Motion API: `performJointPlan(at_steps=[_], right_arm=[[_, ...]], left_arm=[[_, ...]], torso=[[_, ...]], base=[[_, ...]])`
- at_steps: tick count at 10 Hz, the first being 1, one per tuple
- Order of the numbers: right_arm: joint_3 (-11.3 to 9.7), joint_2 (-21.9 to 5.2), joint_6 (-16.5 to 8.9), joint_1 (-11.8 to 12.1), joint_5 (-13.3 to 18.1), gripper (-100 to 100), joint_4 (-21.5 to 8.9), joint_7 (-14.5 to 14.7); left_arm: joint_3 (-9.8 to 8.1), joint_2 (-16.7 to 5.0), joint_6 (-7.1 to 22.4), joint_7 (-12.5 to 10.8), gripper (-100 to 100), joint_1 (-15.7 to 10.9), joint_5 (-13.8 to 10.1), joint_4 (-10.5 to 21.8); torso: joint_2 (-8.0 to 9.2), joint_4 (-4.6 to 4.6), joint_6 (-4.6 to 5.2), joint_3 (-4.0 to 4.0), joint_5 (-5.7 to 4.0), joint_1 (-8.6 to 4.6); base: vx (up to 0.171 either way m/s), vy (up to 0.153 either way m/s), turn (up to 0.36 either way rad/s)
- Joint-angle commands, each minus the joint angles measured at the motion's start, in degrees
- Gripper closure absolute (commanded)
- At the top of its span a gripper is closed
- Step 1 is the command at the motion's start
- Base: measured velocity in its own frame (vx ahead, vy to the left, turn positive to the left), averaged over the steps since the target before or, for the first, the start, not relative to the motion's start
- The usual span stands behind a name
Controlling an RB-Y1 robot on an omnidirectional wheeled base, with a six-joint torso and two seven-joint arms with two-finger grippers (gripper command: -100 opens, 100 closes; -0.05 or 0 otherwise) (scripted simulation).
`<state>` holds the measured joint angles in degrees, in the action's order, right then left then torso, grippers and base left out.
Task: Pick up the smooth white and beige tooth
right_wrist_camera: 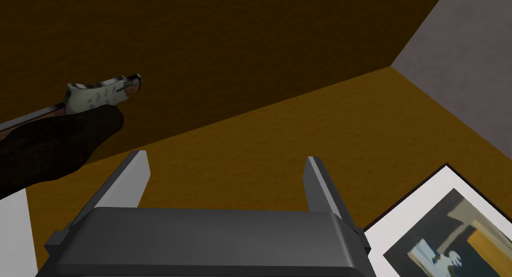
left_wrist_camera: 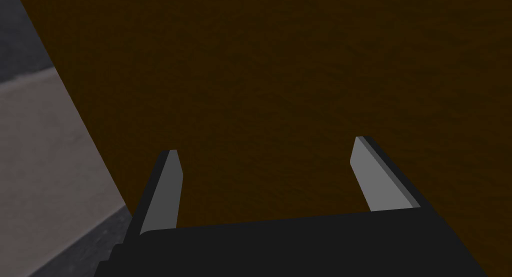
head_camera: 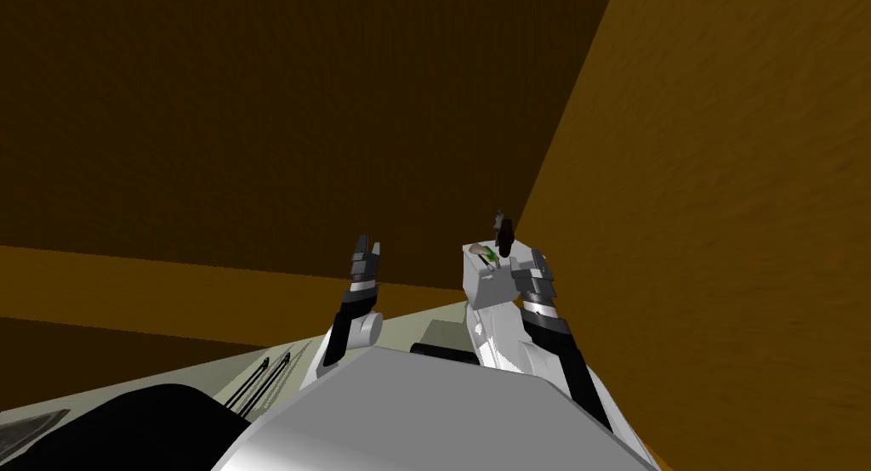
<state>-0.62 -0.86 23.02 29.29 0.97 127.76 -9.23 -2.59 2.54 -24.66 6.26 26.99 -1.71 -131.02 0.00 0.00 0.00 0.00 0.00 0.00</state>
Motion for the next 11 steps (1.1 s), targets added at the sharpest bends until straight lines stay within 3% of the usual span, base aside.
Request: performJointPlan(at_steps=[1,7,11], right_arm=[[0.1,-1.8,-0.1,0.4,-0.1,-100,-0.5,0.1],[1.1,-11.7,-1.1,4.3,-1.0,-100,-5.2,1.5],[1.6,-16.3,-1.6,6.3,-1.4,-100,-7.4,2.2]], left_arm=[[0.00,0.0,0.0,0.0,0,0.0,0.0,0.0],[0.01,0.0,0.0,0.0,0,0.0,0.0,0.0],[0.01,0.0,0.0,0.0,0,0.0,0.0,0.0]], torso=[[0.00,0.00,0.00,0.00,0.00,0.00],[-0.12,-0.03,0.00,-0.07,0.05,0.23],[-0.12,-0.03,0.00,-0.07,0.05,0.25]], base=[[0.006,0.012,0.019],[0.024,0.055,0.040],[0.028,0.058,0.038]])
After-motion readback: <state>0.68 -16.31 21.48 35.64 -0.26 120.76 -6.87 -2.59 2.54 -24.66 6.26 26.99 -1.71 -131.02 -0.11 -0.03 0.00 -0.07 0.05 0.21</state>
